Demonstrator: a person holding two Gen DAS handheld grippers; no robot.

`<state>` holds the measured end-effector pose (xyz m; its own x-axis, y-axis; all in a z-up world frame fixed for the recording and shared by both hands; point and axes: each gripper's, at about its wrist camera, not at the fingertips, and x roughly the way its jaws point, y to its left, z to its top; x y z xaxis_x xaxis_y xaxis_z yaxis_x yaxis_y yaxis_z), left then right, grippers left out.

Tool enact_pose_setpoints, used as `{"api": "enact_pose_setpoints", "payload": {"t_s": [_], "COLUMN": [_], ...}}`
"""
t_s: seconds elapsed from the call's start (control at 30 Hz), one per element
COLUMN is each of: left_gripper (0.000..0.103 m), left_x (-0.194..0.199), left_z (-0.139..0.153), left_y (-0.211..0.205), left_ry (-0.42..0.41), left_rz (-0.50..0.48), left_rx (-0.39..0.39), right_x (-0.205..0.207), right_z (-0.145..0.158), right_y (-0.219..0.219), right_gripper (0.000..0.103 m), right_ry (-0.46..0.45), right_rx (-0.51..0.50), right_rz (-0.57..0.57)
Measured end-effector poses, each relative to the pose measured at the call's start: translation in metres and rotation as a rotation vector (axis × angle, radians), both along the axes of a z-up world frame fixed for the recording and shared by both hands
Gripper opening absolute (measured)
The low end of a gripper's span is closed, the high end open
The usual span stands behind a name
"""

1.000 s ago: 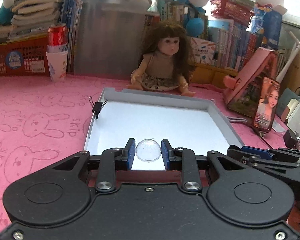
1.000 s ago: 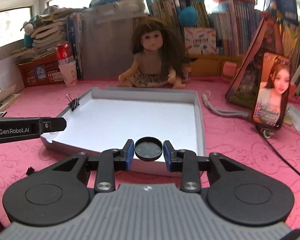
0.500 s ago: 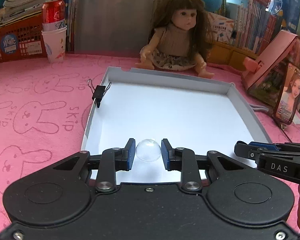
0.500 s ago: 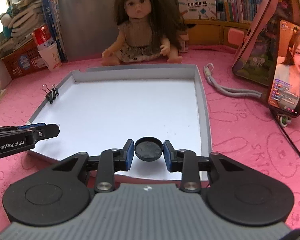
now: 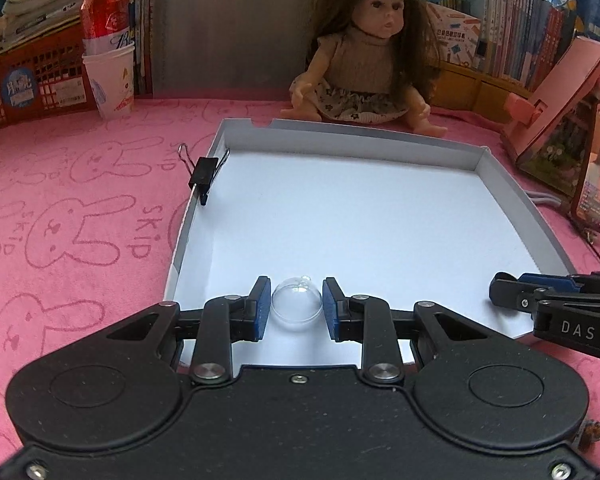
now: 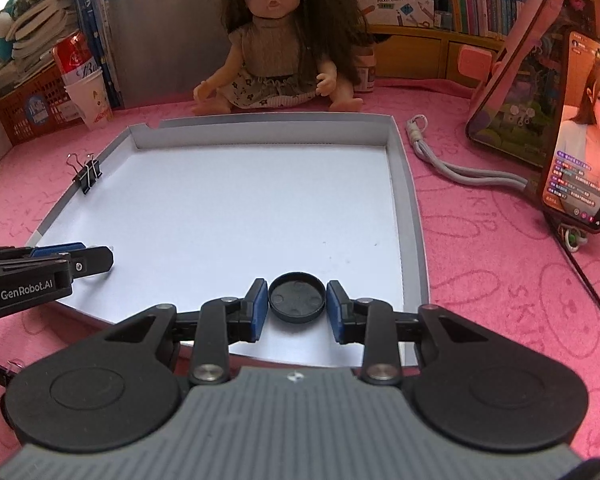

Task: Organize rigid objects
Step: 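Carry the black lid with the right tool while the left tool carries the dome into the white tray, then open the right tool to drop the lid while the left tool releases the dome in the tray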

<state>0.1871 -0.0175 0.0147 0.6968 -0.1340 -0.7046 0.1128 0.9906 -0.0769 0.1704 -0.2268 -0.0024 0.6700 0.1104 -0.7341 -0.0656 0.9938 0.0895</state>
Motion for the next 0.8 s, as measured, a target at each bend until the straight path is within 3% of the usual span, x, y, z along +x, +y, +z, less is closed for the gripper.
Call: {"api": "enact_pose_setpoints", "payload": {"t_s": [0.3, 0.37, 0.4, 0.53, 0.8], "left_gripper": [0.026, 0.027, 0.028, 0.042, 0.052], "left_x": [-0.001, -0.001, -0.002, -0.006, -0.021], "left_z": [-0.001, 0.0, 0.001, 0.007, 0.019], "left_y": [-0.004, -0.004, -0.003, -0.003, -0.002], "left_ry": [-0.009, -0.007, -0.007, -0.03, -0.075], "left_rz": [-0.009, -0.011, -0.013, -0.018, -0.023], "left_rx": [0.016, 0.006, 0.001, 0.001, 0.007], "right_x": [-0.002, -0.002, -0.002, -0.004, -0.021], "right_z": [-0.002, -0.001, 0.0, 0.006, 0.017], "right_y": [0.005, 0.005, 0.006, 0.01, 0.013], "right_gripper": [0.041, 0.048, 0.055, 0.064, 0.073], "right_ry": [-0.023, -0.033, -0.041, -0.079, -0.148], "right_rx": [-0.032, -0.027, -0.024, -0.04, -0.065], "right_rz": [0.01, 0.002, -0.005, -0.014, -0.005]}}
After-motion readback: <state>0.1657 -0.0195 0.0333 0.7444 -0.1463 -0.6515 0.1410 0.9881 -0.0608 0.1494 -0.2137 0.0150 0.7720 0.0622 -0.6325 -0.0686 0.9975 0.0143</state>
